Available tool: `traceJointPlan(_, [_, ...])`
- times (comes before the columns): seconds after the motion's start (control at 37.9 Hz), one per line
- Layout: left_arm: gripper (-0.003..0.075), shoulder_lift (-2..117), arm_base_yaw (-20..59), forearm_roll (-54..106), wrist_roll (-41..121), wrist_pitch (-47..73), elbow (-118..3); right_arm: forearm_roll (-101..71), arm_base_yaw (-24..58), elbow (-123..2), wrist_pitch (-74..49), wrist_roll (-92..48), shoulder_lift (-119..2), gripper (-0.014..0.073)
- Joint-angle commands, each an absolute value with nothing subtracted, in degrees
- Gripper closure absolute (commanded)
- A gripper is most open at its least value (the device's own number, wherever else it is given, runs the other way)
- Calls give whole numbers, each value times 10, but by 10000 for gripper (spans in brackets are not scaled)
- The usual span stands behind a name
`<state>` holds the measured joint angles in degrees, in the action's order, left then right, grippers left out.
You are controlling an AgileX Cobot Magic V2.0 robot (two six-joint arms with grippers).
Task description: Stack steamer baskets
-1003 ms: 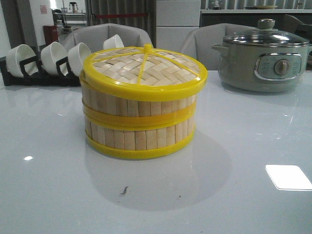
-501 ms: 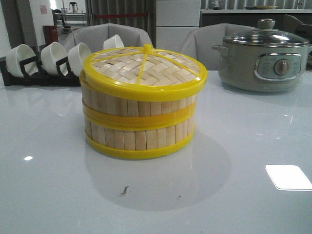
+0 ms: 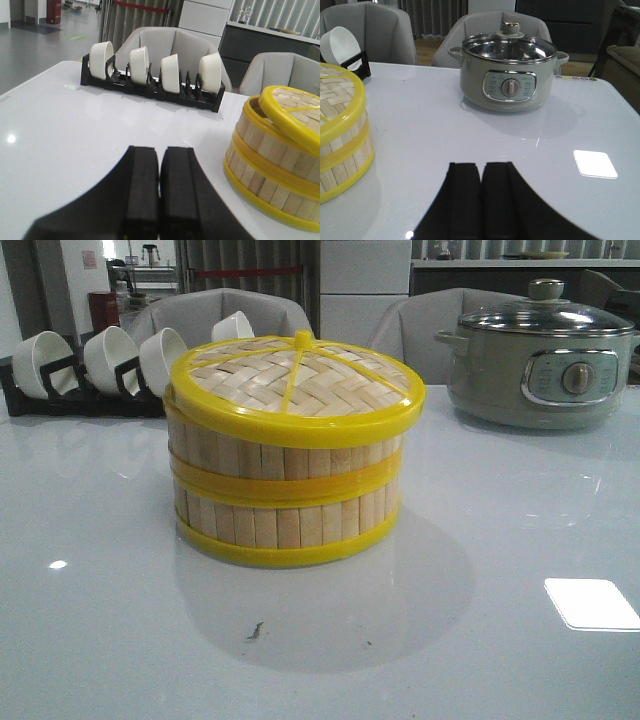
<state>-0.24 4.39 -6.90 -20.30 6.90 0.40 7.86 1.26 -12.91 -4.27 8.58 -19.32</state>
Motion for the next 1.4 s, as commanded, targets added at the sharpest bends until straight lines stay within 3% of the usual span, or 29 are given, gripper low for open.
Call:
traceJointPlan(0.0, [633, -11, 48, -63, -206, 24, 4, 87, 9, -146, 8, 78, -197, 537])
traceJointPlan(1.37, [633, -11, 46, 0, -98, 26, 4, 87, 9, -146, 8, 78, -197, 537])
